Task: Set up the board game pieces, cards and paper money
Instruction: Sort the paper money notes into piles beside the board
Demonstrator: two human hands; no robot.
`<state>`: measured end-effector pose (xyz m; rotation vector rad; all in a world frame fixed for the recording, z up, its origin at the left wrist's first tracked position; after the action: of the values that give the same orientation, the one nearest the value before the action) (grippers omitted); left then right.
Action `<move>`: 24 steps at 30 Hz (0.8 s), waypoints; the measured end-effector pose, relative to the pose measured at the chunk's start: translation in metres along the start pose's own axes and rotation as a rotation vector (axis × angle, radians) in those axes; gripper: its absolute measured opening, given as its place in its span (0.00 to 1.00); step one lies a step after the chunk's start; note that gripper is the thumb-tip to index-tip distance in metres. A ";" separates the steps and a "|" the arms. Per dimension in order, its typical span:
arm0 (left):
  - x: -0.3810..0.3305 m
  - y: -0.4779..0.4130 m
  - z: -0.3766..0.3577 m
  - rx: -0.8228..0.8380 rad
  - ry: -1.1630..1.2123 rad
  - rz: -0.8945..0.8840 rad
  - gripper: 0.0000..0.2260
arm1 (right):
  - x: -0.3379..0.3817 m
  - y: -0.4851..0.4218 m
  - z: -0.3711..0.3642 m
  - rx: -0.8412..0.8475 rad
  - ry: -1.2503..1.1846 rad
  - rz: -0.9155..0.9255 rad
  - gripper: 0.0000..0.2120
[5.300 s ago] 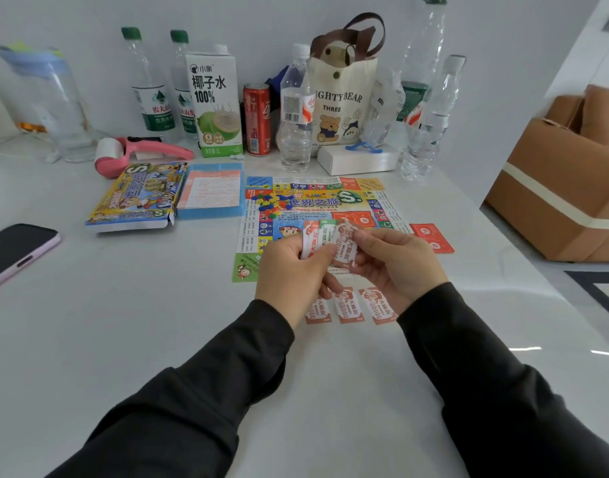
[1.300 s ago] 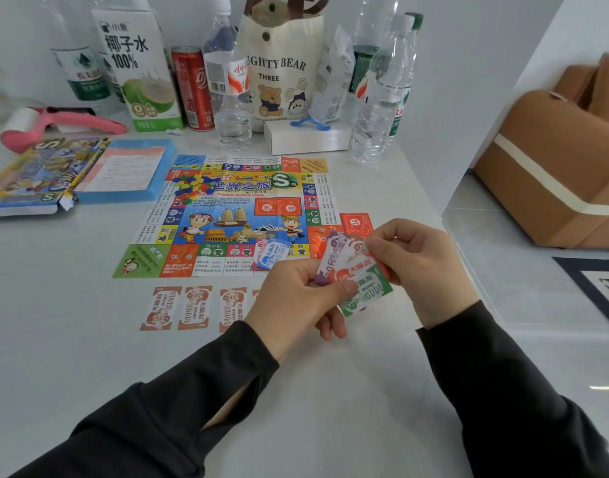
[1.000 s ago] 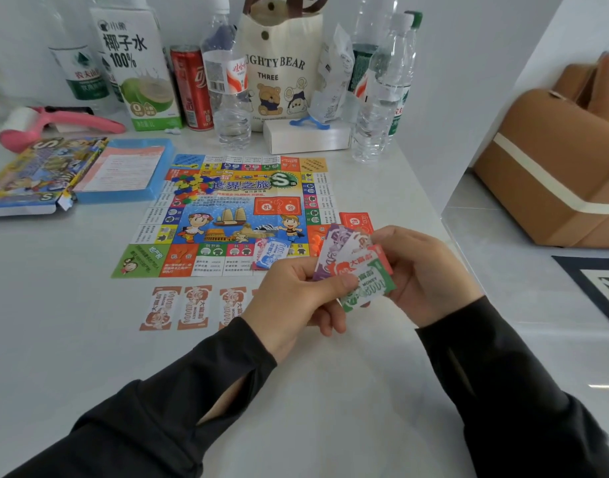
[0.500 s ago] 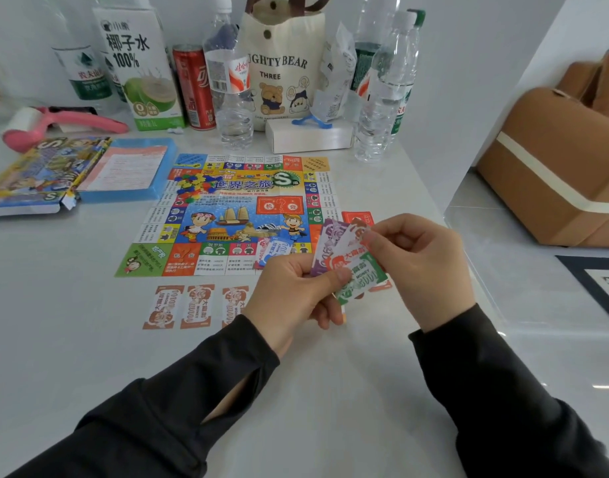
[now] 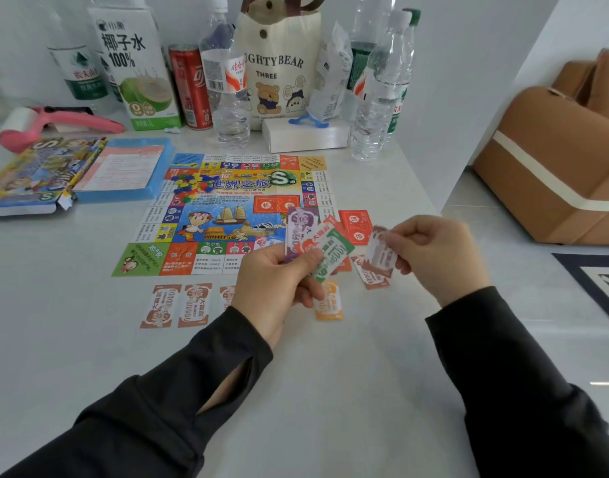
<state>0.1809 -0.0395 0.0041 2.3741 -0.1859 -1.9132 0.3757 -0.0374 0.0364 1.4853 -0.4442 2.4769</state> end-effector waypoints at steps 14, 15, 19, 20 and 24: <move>0.006 -0.002 0.000 0.004 0.006 0.037 0.03 | -0.010 -0.014 -0.031 0.166 0.521 0.105 0.07; 0.006 -0.002 0.000 0.004 0.006 0.036 0.04 | -0.010 -0.013 -0.031 0.155 0.548 0.114 0.06; 0.006 -0.002 -0.001 0.011 0.018 0.027 0.04 | -0.004 -0.010 -0.028 0.099 0.579 0.145 0.05; 0.006 -0.002 -0.001 0.010 0.020 0.027 0.04 | -0.002 -0.008 -0.027 0.084 0.574 0.151 0.06; 0.005 -0.002 0.000 0.008 0.023 0.021 0.04 | 0.002 0.005 -0.027 0.117 0.560 0.135 0.11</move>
<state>0.1820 -0.0378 -0.0010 2.3886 -0.2168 -1.8786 0.3510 -0.0317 0.0259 0.7484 -0.3016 2.9090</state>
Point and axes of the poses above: each hand's wrist, its own y-axis away from the middle knuckle, its own z-axis out of the back of the hand, x = y × z, the point moved 6 cm from there along -y, towards the middle knuckle, and after that the axes turned 2 degrees about -x, right-handed, at the moved point
